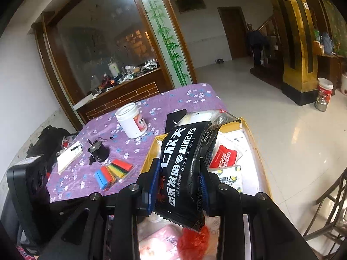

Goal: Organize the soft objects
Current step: 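Carry the blue cloth bundle and black snack bag over the white box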

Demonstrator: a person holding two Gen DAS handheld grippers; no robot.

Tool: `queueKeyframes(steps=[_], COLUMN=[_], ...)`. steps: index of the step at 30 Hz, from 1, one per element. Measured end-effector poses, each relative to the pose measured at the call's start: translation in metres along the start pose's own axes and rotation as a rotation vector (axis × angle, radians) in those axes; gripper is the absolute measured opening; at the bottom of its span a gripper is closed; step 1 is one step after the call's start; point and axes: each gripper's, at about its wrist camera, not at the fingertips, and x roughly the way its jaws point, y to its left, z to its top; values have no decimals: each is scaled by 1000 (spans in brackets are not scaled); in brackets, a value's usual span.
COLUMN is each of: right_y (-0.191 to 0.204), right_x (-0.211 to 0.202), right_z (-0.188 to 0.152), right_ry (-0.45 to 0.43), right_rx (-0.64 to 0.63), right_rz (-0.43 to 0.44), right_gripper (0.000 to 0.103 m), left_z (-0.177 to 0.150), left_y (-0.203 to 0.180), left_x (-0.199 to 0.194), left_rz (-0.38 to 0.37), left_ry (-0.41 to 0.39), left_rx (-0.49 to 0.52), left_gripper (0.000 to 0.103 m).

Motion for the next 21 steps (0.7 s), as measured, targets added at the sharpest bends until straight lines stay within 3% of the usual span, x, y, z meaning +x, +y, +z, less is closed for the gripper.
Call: queueKeyframes(steps=[21], right_y=[-16], right_x=[78], right_z=[-1], right_ry=[108], right_rx=[51], right_rz=[-24], right_gripper=[34], left_z=[-20], left_y=[-22], left_x=[24], left_rz=[162], left_ry=[-79], left_rx=[152], left_gripper=[35])
